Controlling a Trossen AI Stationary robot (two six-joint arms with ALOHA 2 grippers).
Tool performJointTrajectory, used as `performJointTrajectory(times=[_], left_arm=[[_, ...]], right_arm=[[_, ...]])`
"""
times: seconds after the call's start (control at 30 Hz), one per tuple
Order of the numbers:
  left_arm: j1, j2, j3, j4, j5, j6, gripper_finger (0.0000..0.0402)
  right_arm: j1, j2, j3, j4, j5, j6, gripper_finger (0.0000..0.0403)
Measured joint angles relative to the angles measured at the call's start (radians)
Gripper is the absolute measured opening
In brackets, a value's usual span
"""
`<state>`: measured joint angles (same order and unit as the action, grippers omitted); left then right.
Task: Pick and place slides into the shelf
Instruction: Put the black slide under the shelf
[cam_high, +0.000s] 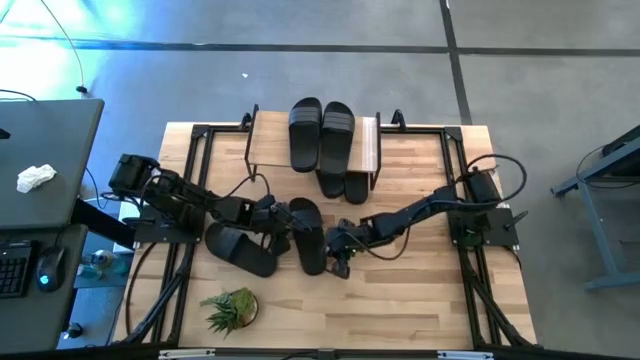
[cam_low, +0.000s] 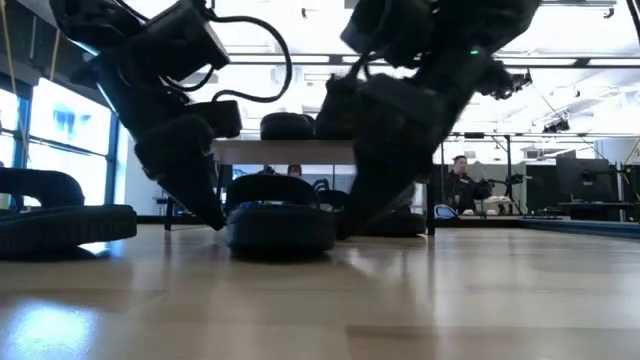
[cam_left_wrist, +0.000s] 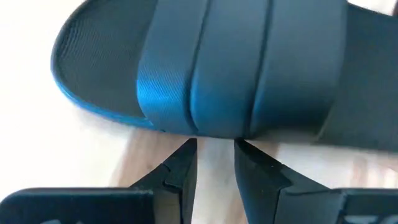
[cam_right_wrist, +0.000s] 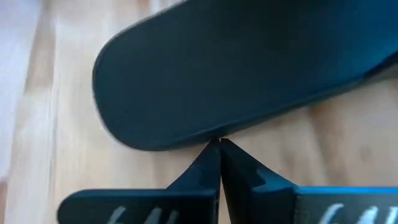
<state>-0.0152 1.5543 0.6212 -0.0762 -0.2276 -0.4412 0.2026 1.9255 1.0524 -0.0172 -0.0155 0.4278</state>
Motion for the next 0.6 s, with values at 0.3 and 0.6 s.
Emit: performJointTrajectory(times=[0.3, 0.6], left_arm=[[0.03, 0.003, 0.0, 0.008, -0.001, -0.011, 0.0092], [0.029, 0.004, -0.002, 0.012, -0.047, -0.011, 0.0092]], right_arm=[[-0.106, 0.0, 0.006, 0.0, 0.004, 0.005, 0.0], [-0.172, 0.001, 0.006, 0.015, 0.006, -0.033, 0.0]])
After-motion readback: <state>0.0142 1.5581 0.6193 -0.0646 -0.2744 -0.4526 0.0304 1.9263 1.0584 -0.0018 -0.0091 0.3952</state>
